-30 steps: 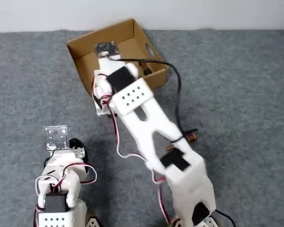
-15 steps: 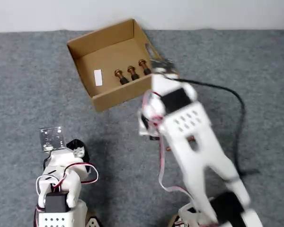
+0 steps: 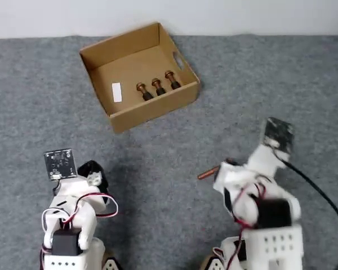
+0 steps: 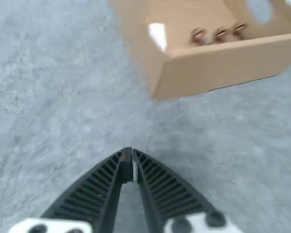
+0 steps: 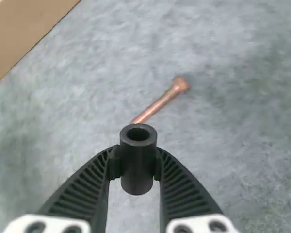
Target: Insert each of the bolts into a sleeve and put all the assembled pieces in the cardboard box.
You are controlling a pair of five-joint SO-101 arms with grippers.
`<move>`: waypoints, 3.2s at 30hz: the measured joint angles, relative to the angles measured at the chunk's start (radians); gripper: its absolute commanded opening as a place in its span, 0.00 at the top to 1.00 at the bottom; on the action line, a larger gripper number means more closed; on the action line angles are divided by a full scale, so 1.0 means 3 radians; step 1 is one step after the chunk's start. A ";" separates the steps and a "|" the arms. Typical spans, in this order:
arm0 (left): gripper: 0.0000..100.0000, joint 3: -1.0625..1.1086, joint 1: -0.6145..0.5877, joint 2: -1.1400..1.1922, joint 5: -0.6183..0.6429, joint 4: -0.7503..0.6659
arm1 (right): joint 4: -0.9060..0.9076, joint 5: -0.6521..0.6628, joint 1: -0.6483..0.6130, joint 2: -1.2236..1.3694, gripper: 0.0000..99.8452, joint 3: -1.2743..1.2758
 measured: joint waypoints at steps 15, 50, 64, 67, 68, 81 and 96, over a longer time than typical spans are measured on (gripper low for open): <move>1.00 -0.1151 0.0721 0.1171 -0.0036 0.0307 | 0.0471 0.0128 0.0593 -0.1616 0.99 0.0578; 0.88 -0.6025 0.2378 0.7472 -0.1422 0.0389 | 0.0471 0.0153 0.1366 -0.1990 0.99 0.0644; 0.87 -0.7892 0.2670 0.8991 -0.1672 0.1442 | 0.0471 0.0153 0.1488 -0.1990 0.99 0.0644; 0.87 -0.8372 0.2629 0.9365 -0.1703 0.1642 | 0.0471 0.0153 0.1488 -0.1990 0.99 0.0644; 0.87 -0.8531 0.2619 0.9482 -0.1703 0.1713 | 0.0471 0.0153 0.1488 -0.1990 0.99 0.0644; 1.00 -1.0055 0.2634 1.0388 -0.1708 0.2312 | 0.0471 0.0153 0.1488 -0.1995 0.99 0.0670; 1.00 -0.9897 0.2598 0.9324 -0.1524 0.2322 | 0.0471 0.0153 0.1360 -0.1995 0.99 0.0670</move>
